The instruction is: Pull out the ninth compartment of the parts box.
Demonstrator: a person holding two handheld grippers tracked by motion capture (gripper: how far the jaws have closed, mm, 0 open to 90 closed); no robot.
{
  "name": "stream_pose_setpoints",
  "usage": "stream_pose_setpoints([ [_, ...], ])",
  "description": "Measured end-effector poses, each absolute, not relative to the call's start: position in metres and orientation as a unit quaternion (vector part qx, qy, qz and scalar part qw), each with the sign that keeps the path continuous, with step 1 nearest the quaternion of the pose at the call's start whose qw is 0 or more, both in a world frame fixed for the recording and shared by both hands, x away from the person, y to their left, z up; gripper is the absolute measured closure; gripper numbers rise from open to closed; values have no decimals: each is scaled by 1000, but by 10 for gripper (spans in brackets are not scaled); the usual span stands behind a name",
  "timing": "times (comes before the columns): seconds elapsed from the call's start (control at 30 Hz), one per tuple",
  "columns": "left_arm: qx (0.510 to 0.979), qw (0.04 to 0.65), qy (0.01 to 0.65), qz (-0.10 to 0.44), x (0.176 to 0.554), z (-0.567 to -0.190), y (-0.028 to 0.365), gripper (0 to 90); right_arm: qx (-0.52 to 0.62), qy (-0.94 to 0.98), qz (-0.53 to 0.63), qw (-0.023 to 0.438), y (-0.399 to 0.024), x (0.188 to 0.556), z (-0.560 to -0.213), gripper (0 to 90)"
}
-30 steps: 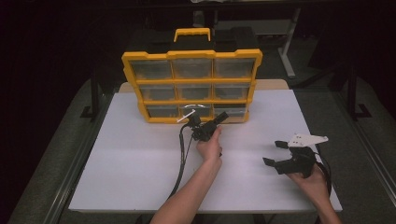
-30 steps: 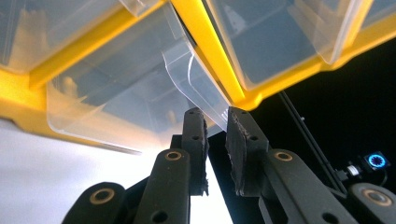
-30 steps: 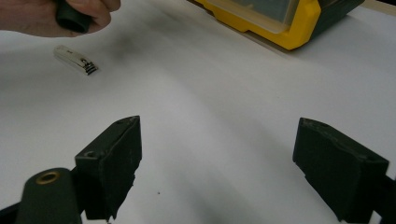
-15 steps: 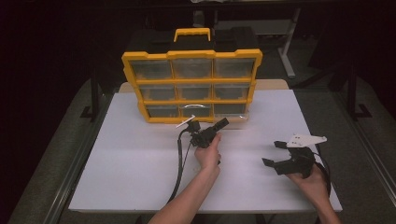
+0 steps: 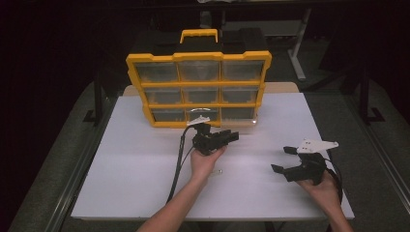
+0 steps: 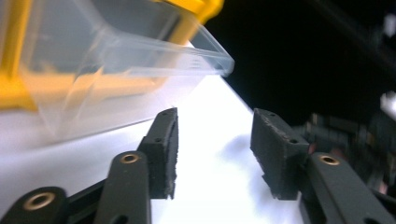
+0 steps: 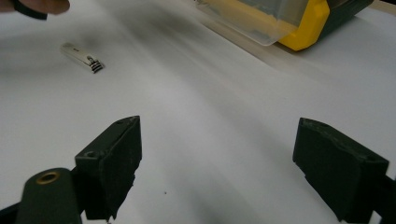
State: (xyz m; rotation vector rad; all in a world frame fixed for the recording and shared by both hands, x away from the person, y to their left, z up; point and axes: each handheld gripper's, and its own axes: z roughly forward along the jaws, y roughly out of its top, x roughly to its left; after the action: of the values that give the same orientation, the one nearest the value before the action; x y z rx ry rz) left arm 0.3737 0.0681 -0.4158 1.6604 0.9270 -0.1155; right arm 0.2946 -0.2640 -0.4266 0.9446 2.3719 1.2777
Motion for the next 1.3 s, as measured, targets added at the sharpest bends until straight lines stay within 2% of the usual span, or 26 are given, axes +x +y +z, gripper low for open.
stream_pose_setpoints([
  [0.1, 762, 554, 336, -22, 374, -400, 67, 469, 327, 822, 443, 143, -263, 294, -426, 147],
  [0.3, 823, 507, 254, 19, 378, -372, 63, 429, 328, 822, 444, 141, -263, 294, -426, 147],
  [0.6, 875, 449, 169, 68, 395, -346, 59, 407, 326, 822, 445, 139, -264, 295, -427, 147],
  [0.83, 891, 422, 140, 85, 411, -340, 50, 424, 327, 823, 445, 136, -263, 295, -427, 147],
  [1.3, 904, 398, 147, 61, 438, -355, 40, 468, 325, 826, 443, 128, -261, 295, -428, 147],
])
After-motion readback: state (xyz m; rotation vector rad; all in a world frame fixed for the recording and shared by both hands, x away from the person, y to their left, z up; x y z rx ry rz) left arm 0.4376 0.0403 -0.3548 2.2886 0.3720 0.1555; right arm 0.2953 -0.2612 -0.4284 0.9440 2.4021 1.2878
